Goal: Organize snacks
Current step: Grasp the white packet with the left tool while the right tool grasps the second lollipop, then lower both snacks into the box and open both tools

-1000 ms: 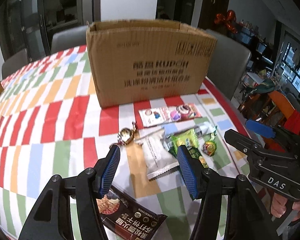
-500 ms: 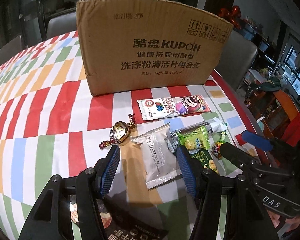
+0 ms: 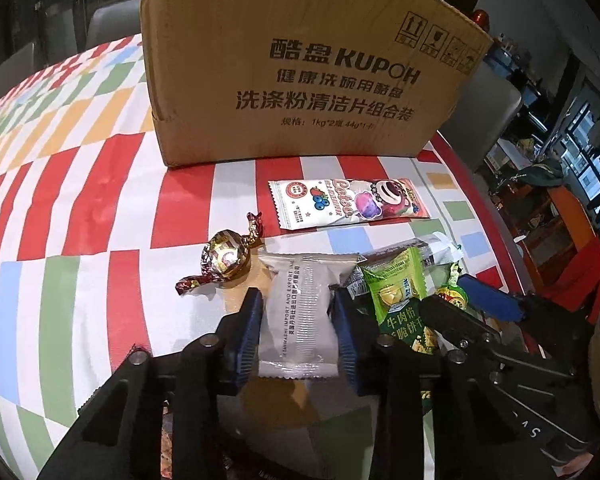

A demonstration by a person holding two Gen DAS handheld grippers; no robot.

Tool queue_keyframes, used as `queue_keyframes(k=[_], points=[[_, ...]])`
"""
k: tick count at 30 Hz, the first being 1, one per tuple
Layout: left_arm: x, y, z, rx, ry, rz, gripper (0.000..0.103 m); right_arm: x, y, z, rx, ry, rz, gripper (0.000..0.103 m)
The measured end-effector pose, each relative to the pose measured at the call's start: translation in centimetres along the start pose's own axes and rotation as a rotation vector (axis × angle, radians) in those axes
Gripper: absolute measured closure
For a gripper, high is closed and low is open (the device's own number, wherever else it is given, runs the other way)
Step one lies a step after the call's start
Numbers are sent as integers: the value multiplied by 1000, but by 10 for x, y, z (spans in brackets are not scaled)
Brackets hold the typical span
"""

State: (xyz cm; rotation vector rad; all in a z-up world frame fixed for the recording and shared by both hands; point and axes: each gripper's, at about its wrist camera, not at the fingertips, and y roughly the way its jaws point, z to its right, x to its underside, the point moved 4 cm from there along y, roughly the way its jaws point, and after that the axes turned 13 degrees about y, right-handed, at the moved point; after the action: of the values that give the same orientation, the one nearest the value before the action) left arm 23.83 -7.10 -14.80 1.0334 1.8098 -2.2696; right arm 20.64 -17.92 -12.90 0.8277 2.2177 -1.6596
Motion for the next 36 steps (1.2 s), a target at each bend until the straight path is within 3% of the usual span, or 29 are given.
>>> queue_keyframes(k=[6, 22, 36], points=[[1, -2, 4, -6, 12, 7, 73, 1, 1, -2, 3, -19, 1, 75], [-3, -65, 15, -35, 28, 139, 73, -3, -51, -19, -16, -89, 118, 77], [-38, -125, 22, -50, 51, 275, 73, -30, -115, -41, -67, -148, 271, 77]])
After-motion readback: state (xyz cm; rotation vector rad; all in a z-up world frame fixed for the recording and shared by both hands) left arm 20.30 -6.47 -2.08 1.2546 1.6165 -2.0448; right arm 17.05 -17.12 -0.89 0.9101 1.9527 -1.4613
